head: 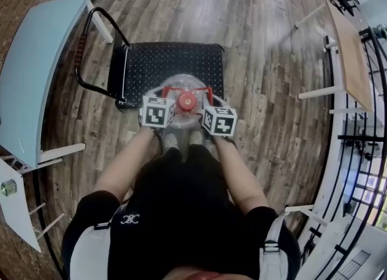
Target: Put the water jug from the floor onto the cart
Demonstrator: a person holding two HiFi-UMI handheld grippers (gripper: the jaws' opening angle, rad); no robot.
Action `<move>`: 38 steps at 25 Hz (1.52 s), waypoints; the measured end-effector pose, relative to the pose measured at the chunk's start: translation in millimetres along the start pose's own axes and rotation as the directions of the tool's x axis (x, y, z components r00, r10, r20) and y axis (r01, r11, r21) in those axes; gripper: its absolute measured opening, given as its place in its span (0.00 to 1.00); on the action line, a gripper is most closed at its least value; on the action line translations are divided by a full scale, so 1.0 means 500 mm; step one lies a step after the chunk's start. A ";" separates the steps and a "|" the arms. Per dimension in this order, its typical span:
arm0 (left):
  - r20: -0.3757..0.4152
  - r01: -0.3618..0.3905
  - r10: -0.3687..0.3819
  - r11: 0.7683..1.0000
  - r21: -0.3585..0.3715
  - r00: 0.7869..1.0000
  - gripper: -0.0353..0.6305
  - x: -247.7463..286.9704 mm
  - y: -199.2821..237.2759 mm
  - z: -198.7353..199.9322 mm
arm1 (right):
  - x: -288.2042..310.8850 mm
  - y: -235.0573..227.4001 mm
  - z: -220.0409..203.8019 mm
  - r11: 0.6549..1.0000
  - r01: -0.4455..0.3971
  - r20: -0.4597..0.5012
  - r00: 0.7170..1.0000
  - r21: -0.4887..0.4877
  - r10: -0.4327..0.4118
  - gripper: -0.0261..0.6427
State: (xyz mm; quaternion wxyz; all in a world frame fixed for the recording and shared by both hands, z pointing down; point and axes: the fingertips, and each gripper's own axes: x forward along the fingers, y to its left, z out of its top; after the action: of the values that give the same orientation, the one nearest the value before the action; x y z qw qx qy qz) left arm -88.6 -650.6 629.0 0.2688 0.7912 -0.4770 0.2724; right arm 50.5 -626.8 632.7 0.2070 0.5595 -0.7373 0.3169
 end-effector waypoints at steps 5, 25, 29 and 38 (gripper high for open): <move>-0.024 -0.011 0.012 0.999 0.035 1.000 0.05 0.061 0.006 0.027 | 0.046 -0.033 0.022 0.999 -0.003 -0.012 1.000 0.038 0.004 0.06; -0.106 0.001 -0.001 1.000 0.005 0.994 0.05 0.410 -0.048 0.088 | 0.261 -0.301 0.063 0.998 0.045 -0.136 0.990 0.045 -0.039 0.06; -0.108 -0.010 0.009 1.000 -0.006 0.994 0.05 0.481 -0.056 0.092 | 0.310 -0.354 0.061 0.998 0.056 -0.154 0.987 0.030 -0.050 0.06; -0.103 -0.015 0.015 1.000 0.009 0.995 0.05 0.601 -0.094 0.115 | 0.382 -0.466 0.066 0.995 0.087 -0.172 0.982 0.041 -0.079 0.06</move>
State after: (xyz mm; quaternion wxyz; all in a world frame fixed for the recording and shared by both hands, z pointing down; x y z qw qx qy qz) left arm 83.0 -853.9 787.2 0.2879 0.7736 -0.4673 0.3169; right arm 219.8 -822.8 790.0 0.2685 0.5656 -0.6851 0.3723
